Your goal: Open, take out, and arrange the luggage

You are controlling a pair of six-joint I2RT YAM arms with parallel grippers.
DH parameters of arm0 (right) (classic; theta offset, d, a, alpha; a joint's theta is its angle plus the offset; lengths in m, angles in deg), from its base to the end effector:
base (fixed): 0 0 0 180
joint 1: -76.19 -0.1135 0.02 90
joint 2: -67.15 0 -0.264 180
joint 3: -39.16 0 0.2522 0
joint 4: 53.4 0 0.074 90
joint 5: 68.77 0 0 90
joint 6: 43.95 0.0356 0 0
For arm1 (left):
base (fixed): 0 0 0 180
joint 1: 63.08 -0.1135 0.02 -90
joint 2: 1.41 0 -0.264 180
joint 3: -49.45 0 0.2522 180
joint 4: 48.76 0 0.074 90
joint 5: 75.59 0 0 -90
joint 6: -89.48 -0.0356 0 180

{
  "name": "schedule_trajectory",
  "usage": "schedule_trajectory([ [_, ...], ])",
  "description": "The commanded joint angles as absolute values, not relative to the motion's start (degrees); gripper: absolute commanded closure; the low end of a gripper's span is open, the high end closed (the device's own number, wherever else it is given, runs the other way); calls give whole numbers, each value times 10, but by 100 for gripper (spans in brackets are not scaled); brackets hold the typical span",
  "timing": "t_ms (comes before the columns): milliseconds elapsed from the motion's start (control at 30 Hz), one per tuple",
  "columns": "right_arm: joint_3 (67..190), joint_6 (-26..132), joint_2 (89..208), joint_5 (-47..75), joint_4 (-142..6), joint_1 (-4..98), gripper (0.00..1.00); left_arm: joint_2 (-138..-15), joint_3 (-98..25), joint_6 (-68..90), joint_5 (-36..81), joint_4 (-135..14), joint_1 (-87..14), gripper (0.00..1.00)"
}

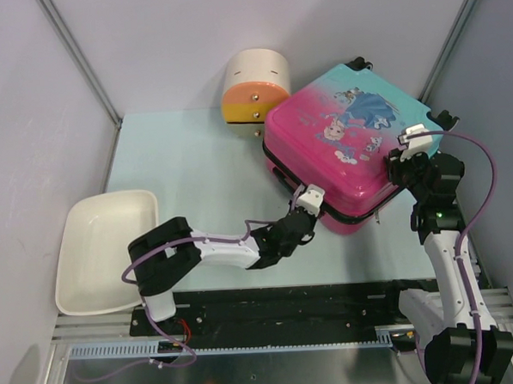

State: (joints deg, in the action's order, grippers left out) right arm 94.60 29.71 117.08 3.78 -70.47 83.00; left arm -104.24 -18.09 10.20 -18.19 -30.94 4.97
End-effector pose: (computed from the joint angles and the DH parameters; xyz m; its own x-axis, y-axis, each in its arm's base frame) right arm 0.2067 -0.0139 0.3181 -0.1407 -0.2535 -0.9571 -0.2274 0.9491 -0.2180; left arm 0.1612 -0.3487 0.1940 -0.2199 0.1263 -0.9673 0.5581 0.8296 -0.0185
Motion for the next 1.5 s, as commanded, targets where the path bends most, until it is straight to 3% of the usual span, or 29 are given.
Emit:
schedule_trajectory([
  [0, 919, 271, 1182, 42, -803, 839, 65, -1022, -147, 19, -214, -333, -8, 100],
  [167, 919, 259, 1175, 29, -812, 846, 65, -1014, -136, -38, -137, -290, -65, 100],
  [333, 919, 241, 1161, -1, -826, 857, 59, -992, -116, -106, 51, -264, -146, 100],
  [467, 925, 223, 1102, -87, -851, 857, 40, -974, -110, -148, 149, -264, -173, 100],
  [567, 930, 214, 1058, -133, -876, 851, 31, -961, -107, -154, 202, -264, -173, 100],
  [767, 956, 211, 1040, -109, -908, 769, 18, -983, -134, -132, 166, -264, -172, 100],
  [1000, 978, 208, 1106, 44, -881, 578, 18, -985, -148, -108, 152, -265, -172, 100],
  [1200, 980, 172, 1152, 116, -863, 534, 21, -981, -147, -103, 153, -276, -173, 100],
  [1367, 977, 118, 1175, 162, -932, 525, 41, -983, -148, -110, 145, -281, -191, 100],
  [1467, 971, 90, 1174, 167, -972, 540, 46, -988, -153, -127, 130, -281, -212, 100],
])
